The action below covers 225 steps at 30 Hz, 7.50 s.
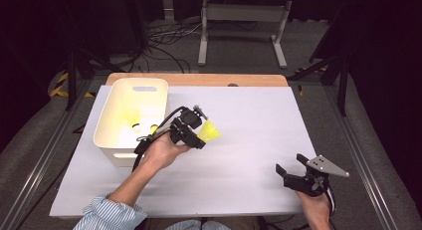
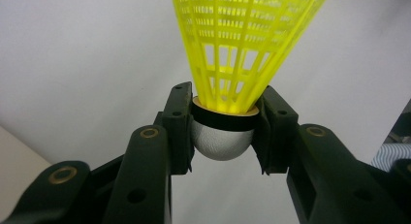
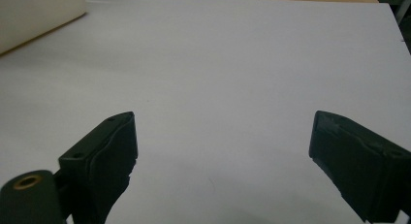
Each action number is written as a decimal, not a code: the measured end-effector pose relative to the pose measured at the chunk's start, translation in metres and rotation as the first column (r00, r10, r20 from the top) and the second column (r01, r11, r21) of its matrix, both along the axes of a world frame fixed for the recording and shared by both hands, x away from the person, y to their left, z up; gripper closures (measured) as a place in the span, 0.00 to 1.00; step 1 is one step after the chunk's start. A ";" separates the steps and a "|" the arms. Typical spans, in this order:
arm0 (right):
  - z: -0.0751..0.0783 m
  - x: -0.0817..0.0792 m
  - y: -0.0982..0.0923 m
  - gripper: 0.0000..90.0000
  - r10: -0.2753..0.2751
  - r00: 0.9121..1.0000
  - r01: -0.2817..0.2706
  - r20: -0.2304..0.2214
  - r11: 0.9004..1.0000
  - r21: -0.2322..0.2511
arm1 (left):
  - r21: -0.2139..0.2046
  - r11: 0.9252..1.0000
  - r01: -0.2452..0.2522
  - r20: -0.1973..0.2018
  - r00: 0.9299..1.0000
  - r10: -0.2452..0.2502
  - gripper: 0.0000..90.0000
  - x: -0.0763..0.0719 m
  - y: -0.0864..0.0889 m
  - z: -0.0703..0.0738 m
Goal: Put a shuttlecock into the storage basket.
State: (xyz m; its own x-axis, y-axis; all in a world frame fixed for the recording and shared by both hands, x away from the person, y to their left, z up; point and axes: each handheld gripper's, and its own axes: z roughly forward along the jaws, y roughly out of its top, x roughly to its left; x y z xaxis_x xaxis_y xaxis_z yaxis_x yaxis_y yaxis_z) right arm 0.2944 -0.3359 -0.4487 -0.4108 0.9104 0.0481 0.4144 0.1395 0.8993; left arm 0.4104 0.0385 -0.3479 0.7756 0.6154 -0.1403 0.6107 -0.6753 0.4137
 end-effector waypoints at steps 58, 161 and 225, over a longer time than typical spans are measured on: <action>-0.004 0.000 0.004 0.12 0.020 1.000 -0.020 -0.012 0.999 -0.029 | 0.020 0.998 -0.056 0.001 0.998 0.056 0.71 0.008 0.014 0.042; -0.005 0.000 0.002 0.13 0.015 1.000 -0.015 -0.015 1.000 -0.025 | -0.002 0.981 -0.196 0.016 0.981 0.196 0.71 0.019 0.081 0.080; -0.005 -0.001 0.002 0.13 0.012 1.000 -0.012 -0.011 1.000 -0.024 | 0.030 0.913 -0.407 -0.012 0.913 0.407 0.71 0.041 0.145 0.037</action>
